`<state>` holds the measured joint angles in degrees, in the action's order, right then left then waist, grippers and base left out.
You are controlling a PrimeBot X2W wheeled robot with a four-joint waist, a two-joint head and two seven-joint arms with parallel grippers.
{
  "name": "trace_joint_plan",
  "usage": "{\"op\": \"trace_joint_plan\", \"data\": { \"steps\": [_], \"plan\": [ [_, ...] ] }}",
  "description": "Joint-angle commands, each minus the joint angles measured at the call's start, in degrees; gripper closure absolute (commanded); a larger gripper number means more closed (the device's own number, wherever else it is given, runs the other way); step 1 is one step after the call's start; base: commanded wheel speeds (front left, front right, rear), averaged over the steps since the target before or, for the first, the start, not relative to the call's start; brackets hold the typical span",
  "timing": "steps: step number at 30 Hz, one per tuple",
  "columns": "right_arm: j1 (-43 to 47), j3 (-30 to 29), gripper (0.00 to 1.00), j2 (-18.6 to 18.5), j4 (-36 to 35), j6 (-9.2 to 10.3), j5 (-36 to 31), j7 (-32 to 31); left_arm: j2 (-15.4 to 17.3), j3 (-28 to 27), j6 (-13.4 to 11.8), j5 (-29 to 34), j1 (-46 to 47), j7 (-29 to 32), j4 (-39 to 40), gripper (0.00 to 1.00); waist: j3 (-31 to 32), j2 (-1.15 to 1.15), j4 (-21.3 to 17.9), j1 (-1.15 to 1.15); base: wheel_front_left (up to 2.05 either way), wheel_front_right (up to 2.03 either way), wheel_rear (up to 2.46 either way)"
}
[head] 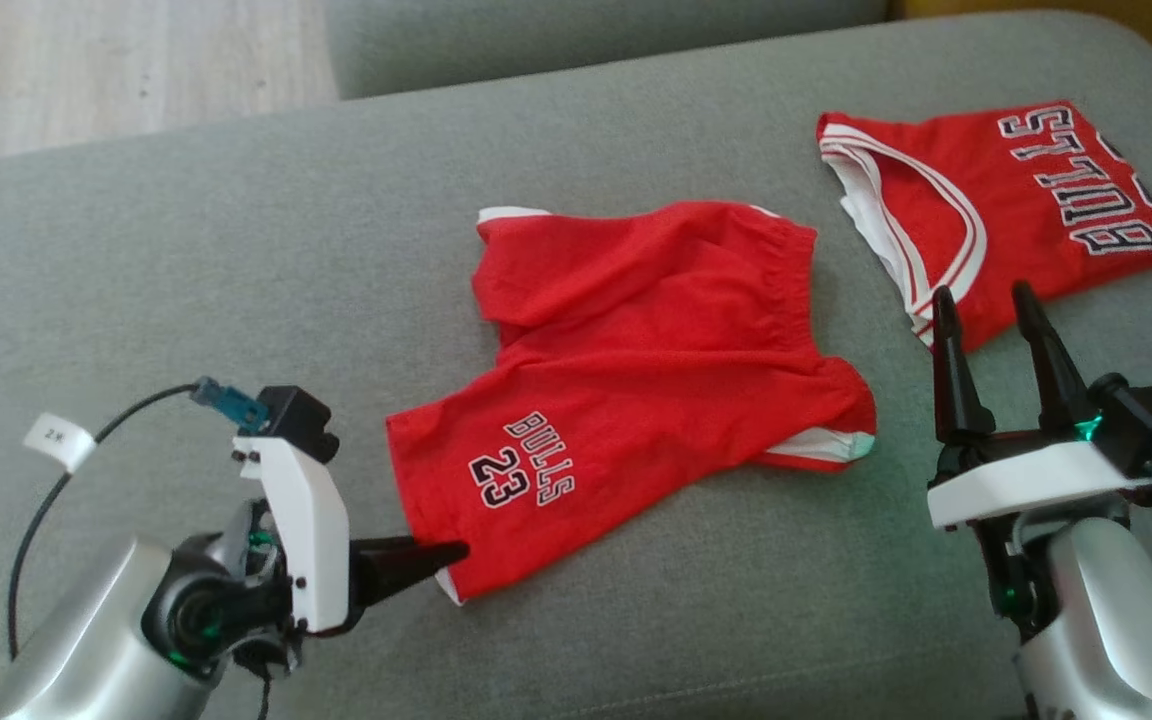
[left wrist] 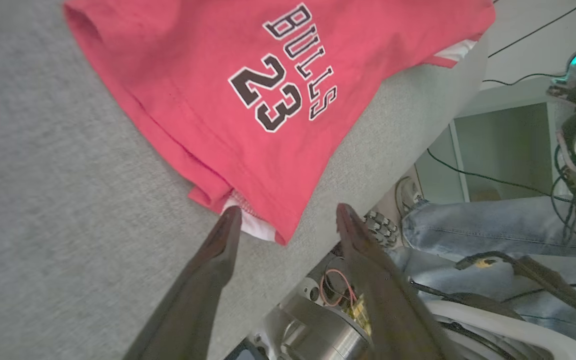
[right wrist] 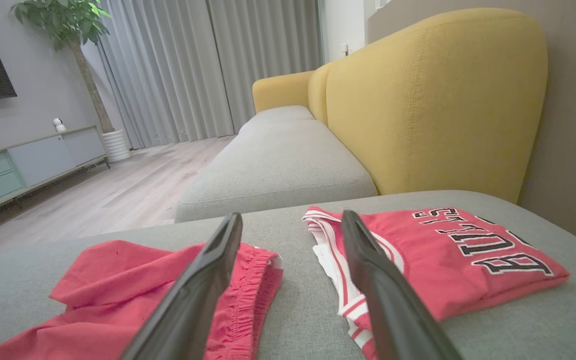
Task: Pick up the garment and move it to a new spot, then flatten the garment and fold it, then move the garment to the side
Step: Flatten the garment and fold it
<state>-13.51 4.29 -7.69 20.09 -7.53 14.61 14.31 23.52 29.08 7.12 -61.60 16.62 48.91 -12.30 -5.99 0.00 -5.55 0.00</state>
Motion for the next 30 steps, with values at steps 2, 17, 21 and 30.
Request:
{"op": "trace_joint_plan", "data": {
  "steps": [2, 17, 21, 30],
  "plan": [
    [-2.60, 1.12, 0.00, 0.42, -1.76, 0.04, -0.04, 0.67, 2.75, -2.11, 0.35, -1.14, 3.21, 0.50, 1.43, 0.00, -0.90, 0.00, -0.83, 0.00, 0.00, 0.00, 0.00],
    [-3.47, 1.19, 0.00, 0.98, -2.02, 0.04, -0.04, 0.68, 3.47, 1.98, 0.36, -6.46, 6.20, -1.69, -2.38, 0.00, -2.53, 0.00, -1.72, 0.00, 0.00, 0.00, 0.00],
    [-3.76, 1.44, 0.00, 1.18, -1.80, 0.04, 0.10, 0.68, 2.99, 2.51, 0.36, -8.32, 6.93, -2.84, -3.33, 0.11, -2.95, 0.00, -1.82, 0.00, 0.00, 0.00, 0.00],
    [-4.35, 1.44, 0.00, 1.12, -1.36, 0.04, 0.42, 0.69, 3.33, 4.59, 0.36, -11.48, 8.41, -4.31, -4.67, 1.00, -3.66, 0.00, -2.09, 0.00, 0.00, 0.00, 0.00]
  ]
}}
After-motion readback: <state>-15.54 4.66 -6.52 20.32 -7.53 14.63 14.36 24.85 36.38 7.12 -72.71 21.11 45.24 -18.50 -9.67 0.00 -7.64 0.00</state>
